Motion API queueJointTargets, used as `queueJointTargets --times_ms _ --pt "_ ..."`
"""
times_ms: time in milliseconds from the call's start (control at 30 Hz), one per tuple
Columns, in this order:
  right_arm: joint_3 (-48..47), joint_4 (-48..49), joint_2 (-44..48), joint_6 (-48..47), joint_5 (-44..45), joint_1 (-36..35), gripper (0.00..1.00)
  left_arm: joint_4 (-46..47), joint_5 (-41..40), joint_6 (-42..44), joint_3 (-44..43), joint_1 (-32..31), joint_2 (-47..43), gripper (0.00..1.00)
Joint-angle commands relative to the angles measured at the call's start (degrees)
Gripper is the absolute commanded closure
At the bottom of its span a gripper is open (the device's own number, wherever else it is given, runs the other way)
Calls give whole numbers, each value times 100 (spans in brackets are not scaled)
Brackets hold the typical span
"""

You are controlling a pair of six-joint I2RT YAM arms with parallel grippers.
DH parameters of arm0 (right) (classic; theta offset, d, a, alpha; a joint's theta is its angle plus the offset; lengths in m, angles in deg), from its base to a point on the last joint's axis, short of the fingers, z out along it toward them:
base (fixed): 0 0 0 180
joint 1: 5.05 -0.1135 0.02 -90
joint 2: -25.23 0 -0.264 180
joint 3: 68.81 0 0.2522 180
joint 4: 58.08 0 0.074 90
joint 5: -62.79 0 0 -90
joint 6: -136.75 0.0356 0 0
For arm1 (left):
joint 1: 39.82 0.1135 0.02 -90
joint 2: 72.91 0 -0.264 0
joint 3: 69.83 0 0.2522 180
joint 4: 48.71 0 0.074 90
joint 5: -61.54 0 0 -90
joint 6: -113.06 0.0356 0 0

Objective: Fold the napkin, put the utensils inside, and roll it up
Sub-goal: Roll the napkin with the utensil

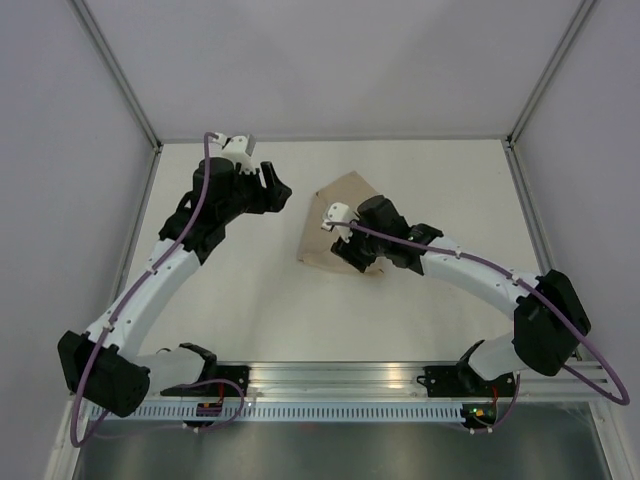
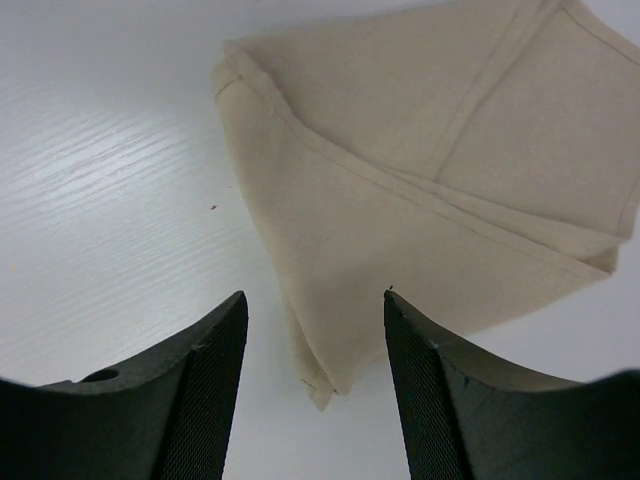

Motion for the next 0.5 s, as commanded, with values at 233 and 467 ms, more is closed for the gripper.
queueJointTargets --times_ms 233,467 --pt "863 1282 -532 -1240 832 -666 32 282 -242 -516 802 -20 -905 29" --pt "943 1764 -1051 -1381 664 -666 31 563 -383 -525 1128 -11 -933 29"
